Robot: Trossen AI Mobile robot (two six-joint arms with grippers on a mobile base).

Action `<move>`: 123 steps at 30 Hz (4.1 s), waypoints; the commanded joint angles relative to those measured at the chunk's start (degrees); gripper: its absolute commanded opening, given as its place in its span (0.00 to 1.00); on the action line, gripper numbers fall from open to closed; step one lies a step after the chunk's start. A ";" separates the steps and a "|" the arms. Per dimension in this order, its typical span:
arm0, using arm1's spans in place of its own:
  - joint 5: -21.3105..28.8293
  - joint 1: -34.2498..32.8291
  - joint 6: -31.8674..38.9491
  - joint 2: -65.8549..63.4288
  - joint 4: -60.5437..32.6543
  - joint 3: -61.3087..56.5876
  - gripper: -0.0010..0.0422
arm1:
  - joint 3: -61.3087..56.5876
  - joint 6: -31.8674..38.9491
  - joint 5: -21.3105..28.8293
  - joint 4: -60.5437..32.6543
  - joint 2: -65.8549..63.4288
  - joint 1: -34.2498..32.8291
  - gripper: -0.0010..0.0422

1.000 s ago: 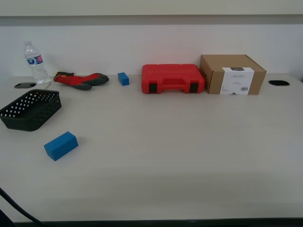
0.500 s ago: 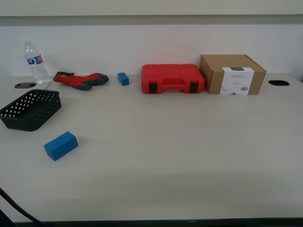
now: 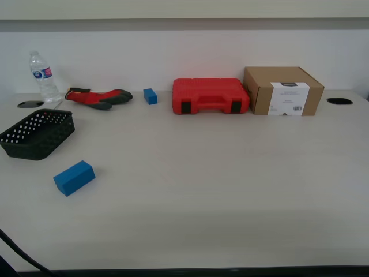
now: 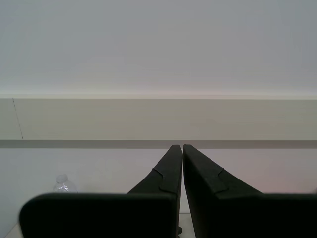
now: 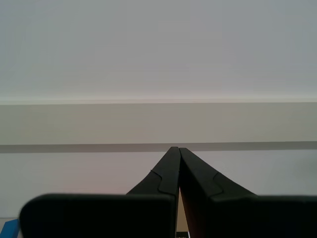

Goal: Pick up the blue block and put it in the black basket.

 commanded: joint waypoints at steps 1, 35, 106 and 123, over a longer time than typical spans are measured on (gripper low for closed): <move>-0.07 0.02 0.00 -0.02 0.13 0.07 0.02 | 0.04 0.46 -0.07 0.31 -0.02 -0.02 0.02; -0.09 0.02 0.00 -0.02 0.11 0.07 0.02 | 7.54 31.26 -3.52 -39.89 52.65 0.04 0.02; -0.11 0.07 0.00 -0.02 0.09 0.07 0.02 | 44.65 23.41 -6.21 -35.65 76.39 19.30 0.02; -0.11 0.07 0.00 -0.02 -0.04 0.07 0.02 | 59.95 22.71 -5.27 -58.27 81.24 18.82 0.21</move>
